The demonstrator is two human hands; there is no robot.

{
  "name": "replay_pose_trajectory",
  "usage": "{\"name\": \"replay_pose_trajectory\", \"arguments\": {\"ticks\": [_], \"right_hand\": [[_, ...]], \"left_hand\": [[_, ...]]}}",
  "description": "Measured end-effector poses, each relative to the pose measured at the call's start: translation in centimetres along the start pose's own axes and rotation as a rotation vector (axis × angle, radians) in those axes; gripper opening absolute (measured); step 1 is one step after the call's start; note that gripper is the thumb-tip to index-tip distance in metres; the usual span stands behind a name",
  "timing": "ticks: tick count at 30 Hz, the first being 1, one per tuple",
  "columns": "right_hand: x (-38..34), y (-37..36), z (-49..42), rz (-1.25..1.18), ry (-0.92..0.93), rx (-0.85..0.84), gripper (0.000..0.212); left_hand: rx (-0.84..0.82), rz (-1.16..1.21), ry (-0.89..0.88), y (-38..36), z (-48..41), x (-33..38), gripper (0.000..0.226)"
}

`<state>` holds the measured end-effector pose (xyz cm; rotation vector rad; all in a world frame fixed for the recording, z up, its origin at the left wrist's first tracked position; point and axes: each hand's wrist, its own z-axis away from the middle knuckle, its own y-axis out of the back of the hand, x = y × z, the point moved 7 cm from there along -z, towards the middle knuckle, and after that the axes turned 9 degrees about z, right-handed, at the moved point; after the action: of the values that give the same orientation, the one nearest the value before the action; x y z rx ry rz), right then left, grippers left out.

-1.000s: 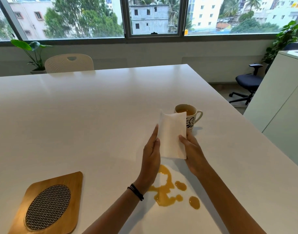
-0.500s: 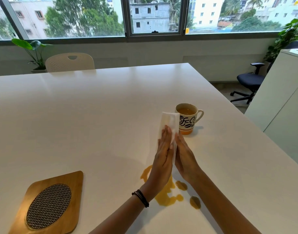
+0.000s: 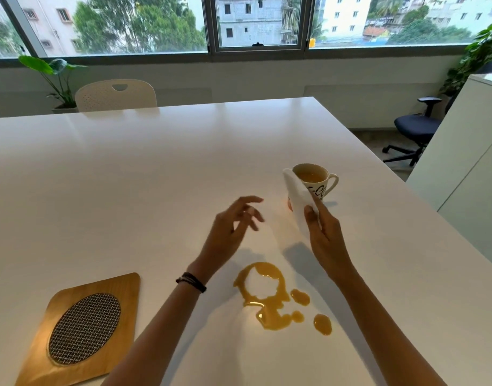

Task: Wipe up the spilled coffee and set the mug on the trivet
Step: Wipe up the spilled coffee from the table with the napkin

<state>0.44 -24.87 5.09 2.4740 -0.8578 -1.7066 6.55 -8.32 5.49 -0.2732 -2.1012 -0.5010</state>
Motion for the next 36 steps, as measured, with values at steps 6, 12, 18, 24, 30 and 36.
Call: {"name": "replay_pose_trajectory", "arguments": {"ticks": [6,12,18,24,30,36], "right_hand": [[0.0,-2.8,1.2,0.377,0.29,-0.259,0.046],[2.5,-6.8,3.5,0.499,0.279,-0.644,0.042],[3.7,-8.7,5.3,0.505,0.27,-0.834,0.042],[3.6,-8.6,5.9,0.44,0.242,-0.925,0.04],[3.4,-8.9,6.7,0.444,0.267,-0.964,0.04],[3.5,-9.0,6.7,0.449,0.274,-0.968,0.04]], "left_hand": [[-0.082,-0.583,0.143,3.8,1.1,-5.6,0.04],[-0.214,-0.503,0.284,3.2,2.2,-9.1,0.036],[-0.213,-0.518,0.276,3.2,2.5,-9.4,0.038],[-0.198,-0.521,0.272,3.2,2.6,-9.4,0.038],[-0.193,-0.517,0.255,3.3,2.8,-9.4,0.039],[-0.191,-0.527,0.243,3.3,2.8,-9.8,0.039]]}}
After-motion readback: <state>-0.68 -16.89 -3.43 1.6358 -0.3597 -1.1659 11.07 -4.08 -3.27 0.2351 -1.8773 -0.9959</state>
